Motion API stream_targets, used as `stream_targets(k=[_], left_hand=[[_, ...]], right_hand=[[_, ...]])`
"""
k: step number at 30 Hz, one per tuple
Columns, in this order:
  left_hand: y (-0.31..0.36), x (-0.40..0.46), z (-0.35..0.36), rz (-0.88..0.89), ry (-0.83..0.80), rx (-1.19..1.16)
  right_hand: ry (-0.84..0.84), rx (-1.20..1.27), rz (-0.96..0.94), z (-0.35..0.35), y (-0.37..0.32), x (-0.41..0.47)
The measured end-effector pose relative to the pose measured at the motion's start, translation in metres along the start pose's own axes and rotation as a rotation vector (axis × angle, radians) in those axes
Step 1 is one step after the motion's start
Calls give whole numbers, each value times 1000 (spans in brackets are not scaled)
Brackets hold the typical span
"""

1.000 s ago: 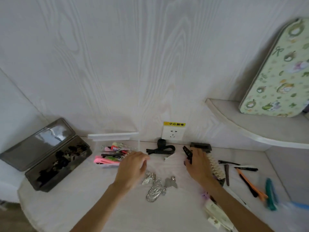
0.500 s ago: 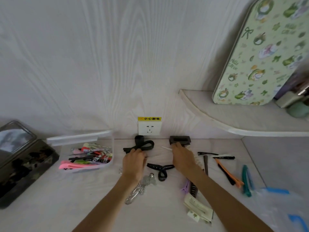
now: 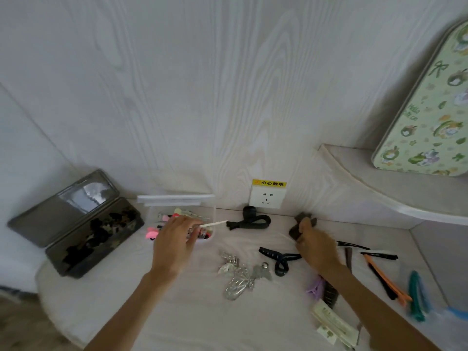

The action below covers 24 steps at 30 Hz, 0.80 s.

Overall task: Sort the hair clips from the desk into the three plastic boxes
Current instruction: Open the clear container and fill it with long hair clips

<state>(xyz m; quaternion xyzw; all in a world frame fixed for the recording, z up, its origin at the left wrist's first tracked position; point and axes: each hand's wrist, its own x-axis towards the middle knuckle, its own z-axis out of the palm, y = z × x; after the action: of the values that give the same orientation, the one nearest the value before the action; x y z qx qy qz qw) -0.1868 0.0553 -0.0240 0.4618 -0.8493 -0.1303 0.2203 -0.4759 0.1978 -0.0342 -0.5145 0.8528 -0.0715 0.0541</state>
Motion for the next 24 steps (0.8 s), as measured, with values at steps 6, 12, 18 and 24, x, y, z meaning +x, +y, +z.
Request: stream_targets(k=[6,12,18,24], left_hand=[[-47,3,-21,-157,-12,96],[-62,-9,-16,-87,-55,47],[-47,-19,-27,46,96,49],[43,-15,19,324,-36,-125]], right_hand=[[-41,247,-149,-26,-95,1],[-42,317,-360,4,-193,21],[-111,707,-208,6,-164,19],[-228,698,-75,-20,-54,-42]])
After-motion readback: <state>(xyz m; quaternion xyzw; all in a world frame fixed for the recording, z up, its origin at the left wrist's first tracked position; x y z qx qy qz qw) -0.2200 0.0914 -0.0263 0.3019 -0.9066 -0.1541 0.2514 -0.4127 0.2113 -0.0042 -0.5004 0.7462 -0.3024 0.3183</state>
